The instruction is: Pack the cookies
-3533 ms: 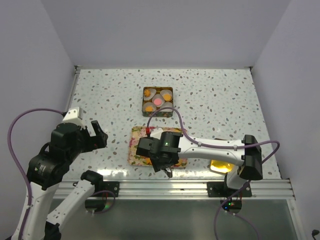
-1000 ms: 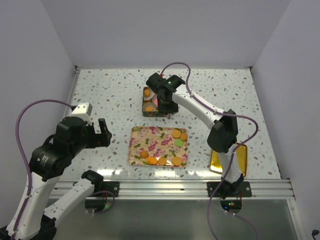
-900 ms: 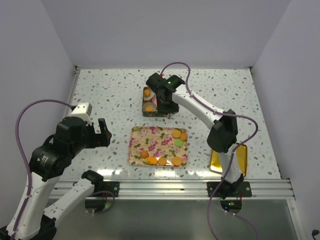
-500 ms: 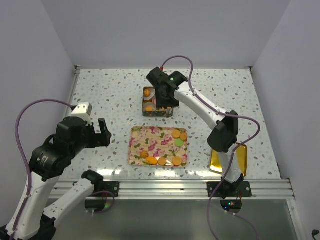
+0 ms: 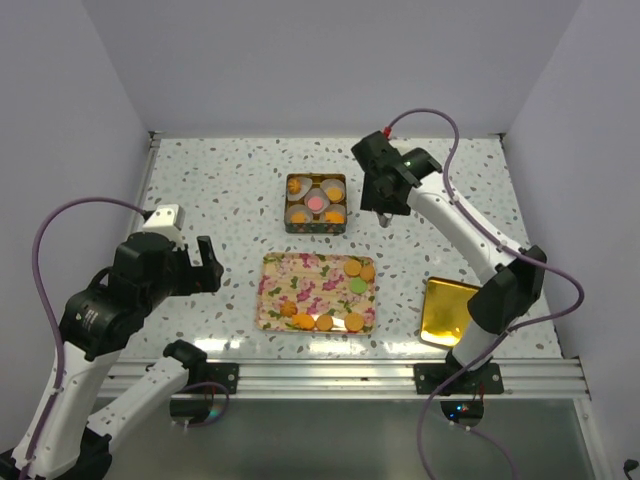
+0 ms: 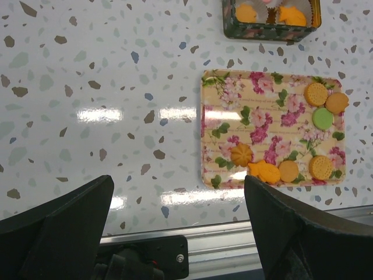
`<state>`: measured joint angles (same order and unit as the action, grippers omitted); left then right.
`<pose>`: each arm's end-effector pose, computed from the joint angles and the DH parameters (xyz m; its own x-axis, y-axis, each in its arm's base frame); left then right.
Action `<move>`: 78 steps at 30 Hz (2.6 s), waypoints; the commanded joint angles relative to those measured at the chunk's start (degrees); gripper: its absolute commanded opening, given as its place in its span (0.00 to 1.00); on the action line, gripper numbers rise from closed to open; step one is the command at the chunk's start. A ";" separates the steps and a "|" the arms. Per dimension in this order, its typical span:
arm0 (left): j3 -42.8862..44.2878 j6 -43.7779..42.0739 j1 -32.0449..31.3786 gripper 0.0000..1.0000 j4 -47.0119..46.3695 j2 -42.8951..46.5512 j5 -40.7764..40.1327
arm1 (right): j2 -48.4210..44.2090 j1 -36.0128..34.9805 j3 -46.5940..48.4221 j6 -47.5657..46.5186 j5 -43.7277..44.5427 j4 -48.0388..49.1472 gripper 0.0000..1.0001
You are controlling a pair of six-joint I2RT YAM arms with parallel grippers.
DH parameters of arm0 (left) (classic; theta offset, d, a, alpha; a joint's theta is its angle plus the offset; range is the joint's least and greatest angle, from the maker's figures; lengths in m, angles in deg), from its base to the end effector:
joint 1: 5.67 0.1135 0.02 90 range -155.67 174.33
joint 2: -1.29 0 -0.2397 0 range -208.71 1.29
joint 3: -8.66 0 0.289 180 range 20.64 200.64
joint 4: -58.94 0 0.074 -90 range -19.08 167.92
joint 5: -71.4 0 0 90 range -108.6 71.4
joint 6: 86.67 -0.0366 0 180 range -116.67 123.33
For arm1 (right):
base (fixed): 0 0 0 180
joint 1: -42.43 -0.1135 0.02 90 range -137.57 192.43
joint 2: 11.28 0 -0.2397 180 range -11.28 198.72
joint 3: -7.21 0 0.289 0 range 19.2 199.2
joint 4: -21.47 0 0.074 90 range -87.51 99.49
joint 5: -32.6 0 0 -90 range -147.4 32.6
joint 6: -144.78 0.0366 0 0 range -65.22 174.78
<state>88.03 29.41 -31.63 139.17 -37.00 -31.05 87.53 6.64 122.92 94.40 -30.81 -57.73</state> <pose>0.1247 -0.0519 0.3826 -0.6317 -0.1699 -0.7564 -0.0006 0.9758 -0.2187 0.3201 0.2106 0.3399 -0.7791 0.1413 -0.6108 0.1852 0.9827 -0.0088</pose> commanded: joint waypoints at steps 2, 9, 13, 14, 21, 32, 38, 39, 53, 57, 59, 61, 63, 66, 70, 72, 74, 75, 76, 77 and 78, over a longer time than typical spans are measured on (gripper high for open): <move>0.63 1.86 -0.32 1.00 -1.19 0.14 0.05 | -0.81 2.92 -9.91 1.34 -0.66 7.26 0.59; -1.03 5.28 -0.32 1.00 -1.19 1.54 1.02 | -0.10 7.92 -18.46 0.73 -4.61 12.90 0.59; -2.18 6.34 -0.32 1.00 -1.19 2.51 1.28 | 0.25 9.68 -21.45 -0.24 -5.49 14.57 0.59; -2.36 6.43 -0.32 1.00 -1.19 2.60 1.37 | 0.34 9.95 -23.28 -0.24 -6.19 15.88 0.59; -3.76 6.52 -0.32 1.00 -1.80 2.51 1.99 | 2.62 14.95 -31.56 -0.15 -11.12 21.95 0.59; -4.29 4.77 -0.32 1.00 -4.18 0.23 2.61 | 10.62 18.30 -25.16 -3.49 -9.10 18.80 0.69; -3.59 3.10 -0.24 1.00 -4.35 -0.56 1.55 | 10.62 19.27 -23.04 -3.93 -8.22 16.69 0.77; -3.59 2.92 -0.32 1.00 -4.35 -0.74 1.55 | 9.40 19.35 -22.78 -3.85 -8.05 16.16 0.78; -5.78 3.62 -0.32 1.00 -5.32 -0.21 1.55 | -21.16 19.36 -37.97 -2.79 -6.99 10.10 0.81; -7.28 4.41 -0.32 1.00 -6.72 -0.30 3.13 | -28.55 19.35 -45.87 -0.16 -11.98 10.18 0.69; -7.89 4.85 -0.32 1.00 -7.86 -0.30 4.01 | -30.94 19.35 -51.06 1.16 -14.80 11.49 0.64; -8.33 5.03 -0.24 1.00 -8.92 -0.30 4.53 | -33.93 19.36 -55.18 2.83 -16.38 11.93 0.60; -8.60 5.38 -0.32 1.00 -9.27 -0.65 4.80 | -36.04 19.35 -57.04 3.71 -16.83 12.20 0.58; -8.95 5.64 -0.32 1.00 -9.80 -0.92 5.15 | -36.23 19.27 -59.42 3.45 -17.54 13.34 0.58; -9.21 5.91 -0.32 1.00 -10.06 -0.83 5.50 | -33.07 19.36 -62.93 2.49 -18.76 17.02 0.55; -9.12 5.99 -0.24 1.00 -9.72 -0.74 5.59 | -32.36 19.36 -64.17 2.57 -19.73 18.70 0.52; -8.95 6.26 -0.32 1.00 -9.45 -0.48 5.68 | -31.39 19.27 -64.43 2.75 -19.73 19.14 0.52; -8.86 6.17 -0.32 1.00 -9.28 -0.39 5.68 | -30.96 19.35 -64.43 3.10 -19.12 19.23 0.51; -8.77 6.17 -0.32 1.00 -8.84 -0.30 5.51 | -30.69 19.36 -64.61 3.19 -19.03 19.49 0.50; -8.69 6.17 -0.32 1.00 -8.66 -0.04 5.42 | -30.08 19.27 -64.78 3.19 -19.12 19.76 0.50; -8.60 6.17 -0.32 1.00 -8.31 0.14 5.33 | -29.64 19.35 -65.22 3.27 -19.03 20.54 0.49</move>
<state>78.94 34.37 -31.63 132.00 -37.63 -26.15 57.04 25.90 58.37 96.61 -49.52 -40.58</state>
